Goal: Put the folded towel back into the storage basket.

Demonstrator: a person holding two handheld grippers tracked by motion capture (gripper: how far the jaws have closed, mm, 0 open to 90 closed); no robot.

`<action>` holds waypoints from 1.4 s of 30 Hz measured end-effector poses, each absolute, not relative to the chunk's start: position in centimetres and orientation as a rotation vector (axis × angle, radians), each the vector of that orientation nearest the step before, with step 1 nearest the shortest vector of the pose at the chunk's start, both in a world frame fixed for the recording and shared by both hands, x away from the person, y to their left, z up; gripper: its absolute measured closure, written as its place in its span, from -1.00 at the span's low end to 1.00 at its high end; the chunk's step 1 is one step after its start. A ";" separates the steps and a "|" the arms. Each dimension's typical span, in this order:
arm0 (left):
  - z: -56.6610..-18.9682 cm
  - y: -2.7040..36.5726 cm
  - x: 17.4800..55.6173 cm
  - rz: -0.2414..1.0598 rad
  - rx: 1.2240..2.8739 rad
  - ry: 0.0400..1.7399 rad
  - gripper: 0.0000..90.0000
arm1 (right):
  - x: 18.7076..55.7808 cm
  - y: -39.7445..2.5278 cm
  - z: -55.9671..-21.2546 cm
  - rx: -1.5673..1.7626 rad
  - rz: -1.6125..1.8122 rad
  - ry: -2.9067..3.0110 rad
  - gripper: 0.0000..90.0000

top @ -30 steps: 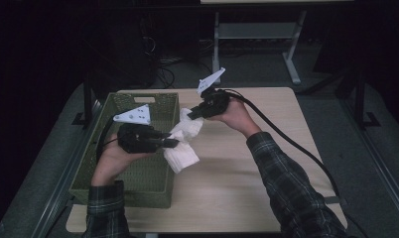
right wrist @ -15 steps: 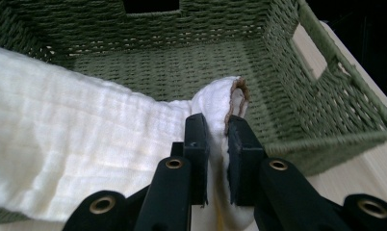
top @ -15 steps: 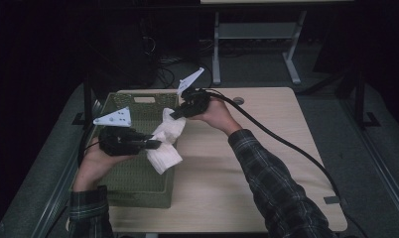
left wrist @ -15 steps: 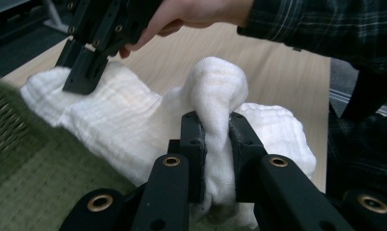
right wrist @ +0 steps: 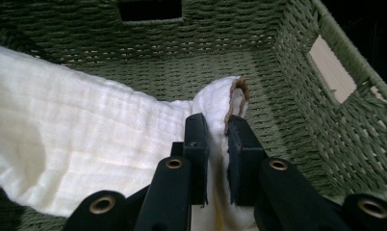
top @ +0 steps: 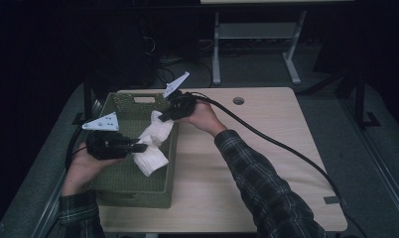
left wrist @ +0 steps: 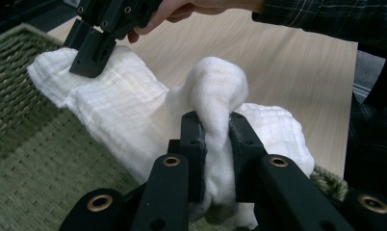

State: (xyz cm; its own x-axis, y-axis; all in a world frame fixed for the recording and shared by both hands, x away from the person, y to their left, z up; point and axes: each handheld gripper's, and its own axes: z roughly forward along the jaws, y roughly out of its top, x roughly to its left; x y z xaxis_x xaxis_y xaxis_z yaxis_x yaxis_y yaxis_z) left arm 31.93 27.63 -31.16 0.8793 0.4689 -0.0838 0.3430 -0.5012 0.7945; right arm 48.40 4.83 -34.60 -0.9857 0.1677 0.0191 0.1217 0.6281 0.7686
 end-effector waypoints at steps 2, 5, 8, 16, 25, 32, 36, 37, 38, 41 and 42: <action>-31.5 27.8 32.0 0.160 2.156 0.581 0.74 | 48.5 5.2 -34.8 0.240 1.302 2.792 0.78; -32.0 28.0 32.0 0.134 2.175 0.572 0.73 | 48.5 5.9 -35.1 0.211 1.296 2.801 0.78; -32.2 28.3 31.9 0.115 2.184 0.556 0.73 | 48.3 6.4 -35.4 0.206 1.303 2.805 0.78; -33.0 28.4 32.1 0.062 2.203 0.533 0.66 | 48.0 6.9 -36.2 0.191 1.303 2.818 0.78; -33.2 28.0 32.7 0.116 2.135 0.567 -0.18 | 48.1 7.1 -36.6 0.181 1.293 2.821 0.78; -33.1 27.6 33.2 0.165 2.055 0.602 -0.29 | 49.0 6.8 -36.2 0.191 1.293 2.795 0.78; -32.9 27.4 33.4 0.192 2.029 0.609 -0.29 | 50.2 7.0 -35.5 0.197 1.277 2.788 0.77; -32.9 27.4 33.4 0.195 2.024 0.612 -0.29 | 50.5 7.0 -35.4 0.198 1.276 2.784 0.77; -32.9 27.4 33.4 0.196 2.019 0.615 -0.29 | 50.8 7.0 -35.4 0.207 1.278 2.775 0.77; -32.9 27.3 33.5 0.203 2.009 0.620 -0.30 | 52.0 6.7 -35.8 0.236 1.274 2.775 0.77; -32.9 27.2 33.6 0.203 2.013 0.621 -0.30 | 52.2 6.6 -35.9 0.242 1.270 2.776 0.77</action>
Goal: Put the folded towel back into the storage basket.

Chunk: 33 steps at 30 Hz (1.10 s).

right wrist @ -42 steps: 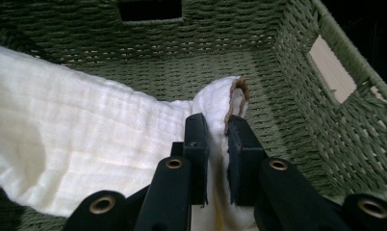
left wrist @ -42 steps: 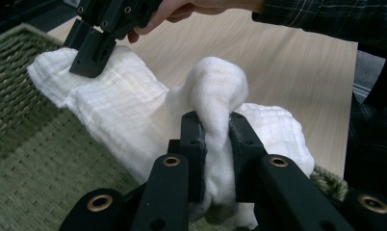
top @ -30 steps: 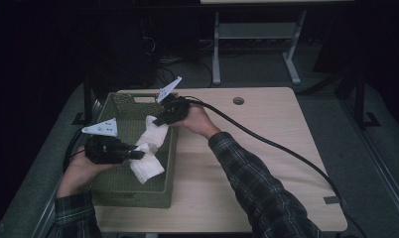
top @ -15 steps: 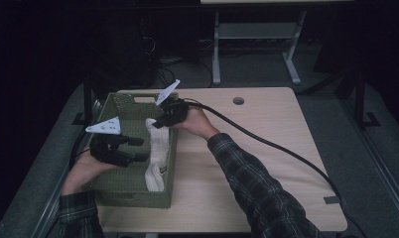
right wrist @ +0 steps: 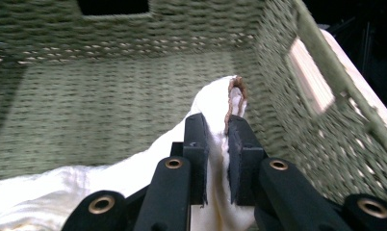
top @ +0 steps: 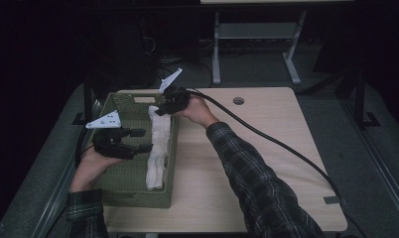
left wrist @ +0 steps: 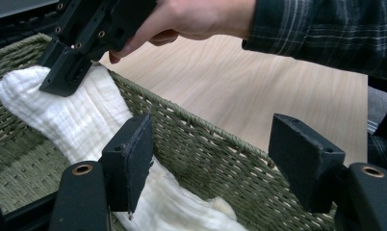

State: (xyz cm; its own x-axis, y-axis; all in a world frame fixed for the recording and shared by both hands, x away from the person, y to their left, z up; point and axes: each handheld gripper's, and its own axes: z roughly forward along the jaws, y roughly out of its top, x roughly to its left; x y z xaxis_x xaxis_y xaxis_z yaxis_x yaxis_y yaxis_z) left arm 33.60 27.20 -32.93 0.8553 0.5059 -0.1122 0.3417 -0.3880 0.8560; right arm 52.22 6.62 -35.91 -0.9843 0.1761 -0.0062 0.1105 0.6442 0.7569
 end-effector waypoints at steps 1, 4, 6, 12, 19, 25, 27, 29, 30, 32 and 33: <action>-33.0 27.1 33.6 0.201 2.011 0.621 -0.31 | 52.6 6.6 -36.2 0.249 1.259 2.782 0.77; -33.0 26.7 33.7 0.205 2.010 0.617 -0.32 | 53.2 6.8 -36.7 0.249 1.227 2.791 0.75; -32.9 26.5 33.7 0.210 2.011 0.617 -0.32 | 53.5 7.0 -37.1 0.253 1.211 2.775 0.67; -32.9 26.4 33.8 0.216 2.009 0.624 -0.34 | 54.5 6.5 -36.7 0.356 1.240 2.705 0.21; -32.7 25.6 34.0 0.206 1.994 0.646 -0.37 | 54.1 4.5 -34.9 0.418 1.347 2.699 0.08; -32.5 24.0 34.2 0.200 2.011 0.661 -0.39 | 52.6 2.4 -33.9 0.410 1.399 2.684 0.03; -32.4 23.2 34.3 0.200 2.010 0.677 -0.38 | 52.0 1.6 -33.6 0.389 1.393 2.682 0.02; -32.3 22.6 34.3 0.206 2.014 0.685 -0.38 | 51.5 0.7 -33.3 0.379 1.387 2.688 0.02; -32.3 22.3 34.3 0.205 2.015 0.689 -0.39 | 51.3 0.2 -33.2 0.375 1.392 2.681 0.02; -32.2 21.5 34.3 0.211 2.013 0.699 -0.39 | 50.9 -0.9 -33.0 0.384 1.395 2.672 0.01; -32.2 21.2 34.2 0.215 2.018 0.701 -0.40 | 50.8 -1.5 -32.9 0.389 1.391 2.673 0.00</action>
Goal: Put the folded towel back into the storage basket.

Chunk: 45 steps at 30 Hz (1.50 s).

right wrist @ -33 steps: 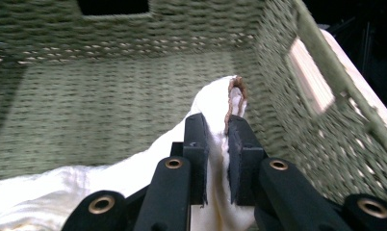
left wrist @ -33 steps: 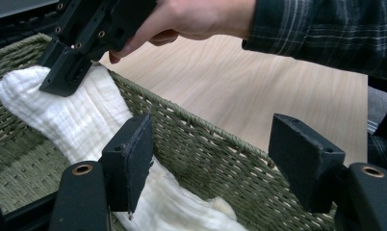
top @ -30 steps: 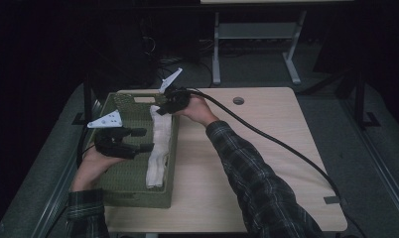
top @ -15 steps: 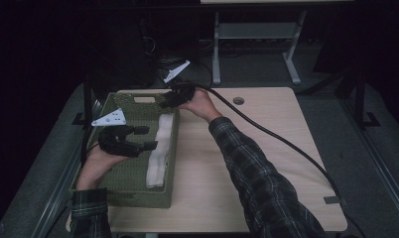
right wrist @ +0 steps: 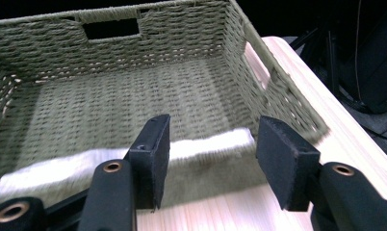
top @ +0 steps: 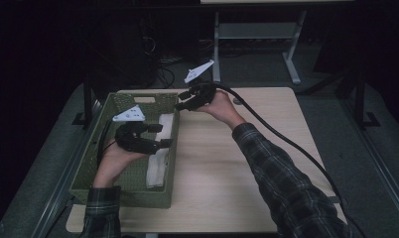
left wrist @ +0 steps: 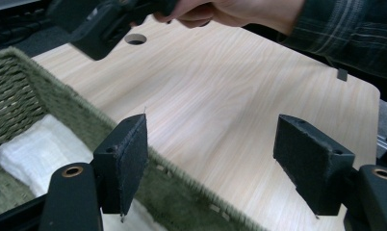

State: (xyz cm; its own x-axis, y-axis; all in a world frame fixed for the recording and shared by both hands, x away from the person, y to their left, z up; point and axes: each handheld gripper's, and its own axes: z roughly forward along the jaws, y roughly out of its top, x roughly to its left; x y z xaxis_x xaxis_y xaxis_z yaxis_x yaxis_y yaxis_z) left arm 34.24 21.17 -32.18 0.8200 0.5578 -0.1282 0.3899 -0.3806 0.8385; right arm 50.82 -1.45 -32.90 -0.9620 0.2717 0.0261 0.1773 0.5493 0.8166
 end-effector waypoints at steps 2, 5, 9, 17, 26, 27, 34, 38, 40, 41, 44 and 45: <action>-32.2 20.4 34.3 0.229 2.026 0.699 -0.40 | 50.6 -2.5 -32.7 0.383 1.384 2.664 0.00; -32.2 19.5 34.3 0.223 2.013 0.710 -0.40 | 50.2 -4.2 -32.5 0.386 1.384 2.650 -0.02; -32.5 17.6 34.4 0.251 2.034 0.721 -0.41 | 49.8 -6.1 -32.3 0.410 1.375 2.624 -0.06; -33.1 14.5 34.4 0.257 2.029 0.737 -0.41 | 48.6 -10.3 -32.7 0.473 1.371 2.592 -0.13; -34.0 10.9 33.4 0.252 2.037 0.728 -0.42 | 46.5 -14.4 -34.1 0.547 1.344 2.562 -0.21; -34.1 10.5 33.4 0.250 2.036 0.729 -0.42 | 46.4 -14.7 -34.2 0.556 1.348 2.559 -0.22; -35.4 8.1 32.6 0.253 2.056 0.720 -0.43 | 45.0 -17.7 -36.4 0.641 1.350 2.538 -0.31; -36.4 6.7 32.1 0.248 2.072 0.713 -0.46 | 44.0 -19.4 -37.8 0.682 1.330 2.523 -0.37; -36.9 6.2 31.9 0.251 2.085 0.711 -0.48 | 43.6 -20.2 -38.5 0.704 1.317 2.523 -0.39; -37.2 5.9 31.8 0.253 2.087 0.714 -0.50 | 43.3 -20.7 -38.9 0.722 1.310 2.525 -0.40; -38.1 5.2 31.5 0.257 2.105 0.708 -0.52 | 42.6 -21.7 -39.8 0.742 1.290 2.520 -0.42; -38.3 5.1 31.4 0.253 2.110 0.707 -0.52 | 42.4 -22.1 -40.1 0.747 1.280 2.519 -0.44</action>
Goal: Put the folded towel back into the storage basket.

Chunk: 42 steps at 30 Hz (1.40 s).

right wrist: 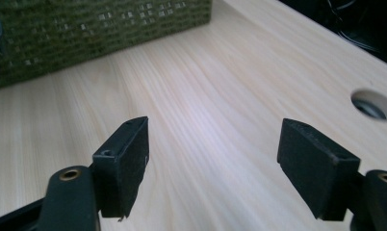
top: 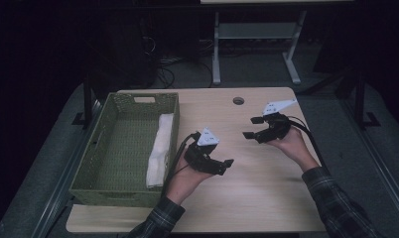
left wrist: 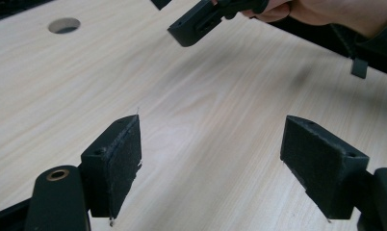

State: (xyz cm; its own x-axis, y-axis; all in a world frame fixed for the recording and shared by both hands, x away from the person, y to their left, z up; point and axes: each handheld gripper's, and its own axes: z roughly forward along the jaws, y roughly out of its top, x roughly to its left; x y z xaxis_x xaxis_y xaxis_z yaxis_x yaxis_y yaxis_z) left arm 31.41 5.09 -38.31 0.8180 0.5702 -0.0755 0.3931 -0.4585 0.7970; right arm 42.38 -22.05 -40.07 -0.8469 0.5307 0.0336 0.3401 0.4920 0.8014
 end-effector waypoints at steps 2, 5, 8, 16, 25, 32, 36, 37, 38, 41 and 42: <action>-39.1 4.6 31.3 0.244 2.101 0.706 -0.52 | 41.9 -22.7 -40.5 0.759 1.274 2.518 -0.44; -40.1 4.3 31.1 0.238 2.129 0.706 -0.57 | 40.9 -23.9 -41.4 0.784 1.279 2.494 -0.45; -41.2 4.3 31.1 0.230 2.138 0.707 -0.60 | 39.8 -25.0 -42.6 0.831 1.272 2.482 -0.46; -44.2 4.2 30.9 0.230 2.178 0.721 -0.67 | 37.8 -27.1 -44.6 0.922 1.237 2.473 -0.60; -46.1 4.3 31.4 0.274 2.212 0.718 -0.70 | 36.5 -28.7 -47.1 1.007 1.098 2.433 -0.70; -47.6 4.0 31.5 0.299 2.284 0.708 -0.71 | 36.2 -27.8 -48.1 1.019 1.048 2.468 -0.73; -47.8 4.1 31.5 0.293 2.257 0.700 -0.72 | 36.4 -28.1 -48.3 1.014 1.067 2.472 -0.76; -47.9 4.1 31.5 0.293 2.254 0.697 -0.72 | 36.4 -28.2 -48.3 1.009 1.068 2.474 -0.77; -47.8 4.2 31.5 0.291 2.260 0.695 -0.72 | 36.4 -28.2 -48.3 1.006 1.069 2.477 -0.77; -47.8 4.2 31.5 0.285 2.261 0.688 -0.72 | 36.4 -28.2 -48.3 1.006 1.068 2.479 -0.79; -47.8 4.2 31.5 0.286 2.262 0.688 -0.72 | 36.4 -28.2 -48.3 1.005 1.069 2.479 -0.79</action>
State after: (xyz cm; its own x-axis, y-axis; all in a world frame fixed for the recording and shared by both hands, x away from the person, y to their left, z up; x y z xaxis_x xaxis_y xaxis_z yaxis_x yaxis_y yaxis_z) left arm 31.50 4.19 -47.83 0.8310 0.5563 -0.0022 0.3906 -0.5805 0.7145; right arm 36.40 -28.16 -48.35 -0.7269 0.6860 0.0323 0.4944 0.4901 0.7179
